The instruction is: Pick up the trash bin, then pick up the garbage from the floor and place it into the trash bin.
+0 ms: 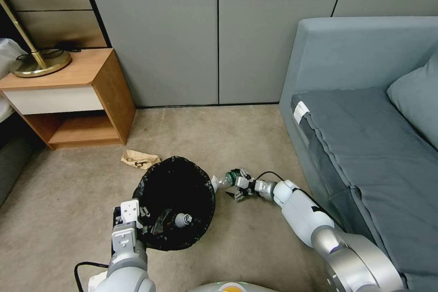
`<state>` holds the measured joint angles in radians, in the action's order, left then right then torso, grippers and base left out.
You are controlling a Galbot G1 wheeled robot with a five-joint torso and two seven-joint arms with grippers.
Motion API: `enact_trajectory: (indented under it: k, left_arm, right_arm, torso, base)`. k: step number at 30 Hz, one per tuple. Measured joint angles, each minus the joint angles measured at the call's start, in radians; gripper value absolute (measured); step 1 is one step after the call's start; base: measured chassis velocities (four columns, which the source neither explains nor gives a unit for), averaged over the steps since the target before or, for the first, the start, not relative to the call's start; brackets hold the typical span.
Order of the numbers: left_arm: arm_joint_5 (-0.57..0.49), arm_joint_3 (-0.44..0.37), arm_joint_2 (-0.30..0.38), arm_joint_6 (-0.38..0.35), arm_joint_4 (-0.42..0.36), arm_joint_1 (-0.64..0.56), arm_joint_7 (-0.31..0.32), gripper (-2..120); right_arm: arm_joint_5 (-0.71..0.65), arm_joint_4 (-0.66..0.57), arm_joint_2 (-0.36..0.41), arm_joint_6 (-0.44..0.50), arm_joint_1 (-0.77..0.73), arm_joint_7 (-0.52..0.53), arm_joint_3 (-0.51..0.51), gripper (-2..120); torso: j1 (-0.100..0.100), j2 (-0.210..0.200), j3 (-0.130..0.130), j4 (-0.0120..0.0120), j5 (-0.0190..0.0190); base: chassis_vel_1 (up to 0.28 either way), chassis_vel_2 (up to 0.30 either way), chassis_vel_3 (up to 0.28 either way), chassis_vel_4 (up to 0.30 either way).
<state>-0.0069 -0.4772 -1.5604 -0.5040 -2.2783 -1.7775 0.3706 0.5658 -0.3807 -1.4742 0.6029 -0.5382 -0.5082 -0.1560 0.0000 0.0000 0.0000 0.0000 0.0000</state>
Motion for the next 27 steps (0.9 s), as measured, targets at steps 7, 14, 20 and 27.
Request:
enact_trajectory:
  k: [7, 14, 20, 27]
  left_arm:
    - [0.0, 0.001, 0.001, 0.001, 0.002, -0.002, 0.001, 1]
    - [0.0, 0.001, 0.001, 0.001, 0.003, -0.003, 0.001, 1]
    - [0.0, 0.002, 0.001, 0.002, 0.004, -0.001, 0.001, 1]
    - [0.0, 0.002, 0.0, 0.002, 0.004, 0.003, 0.001, 1]
  right_arm:
    - [-0.002, 0.007, 0.003, 0.0, 0.004, 0.0, 0.001, 52]
    - [-0.004, 0.01, -0.002, 0.001, 0.006, -0.001, 0.002, 28]
    - [-0.008, 0.006, -0.001, 0.004, 0.001, -0.003, 0.002, 15]
    - [-0.056, -0.024, 0.005, 0.009, -0.018, -0.019, 0.004, 10]
  torso:
    - [0.0, 0.0, 0.0, 0.0, 0.0]
    - [0.0, 0.0, 0.0, 0.0, 0.0001]
    - [0.0, 0.0, 0.0, -0.0001, 0.0]
    - [0.0, 0.0, 0.0, 0.0, 0.0001]
  base:
    - [0.0, 0.0, 0.0, 0.0]
    - [0.0, 0.0, 0.0, 0.0]
    - [0.0, 0.0, 0.0, 0.0]
    - [0.0, 0.0, 0.0, 0.0]
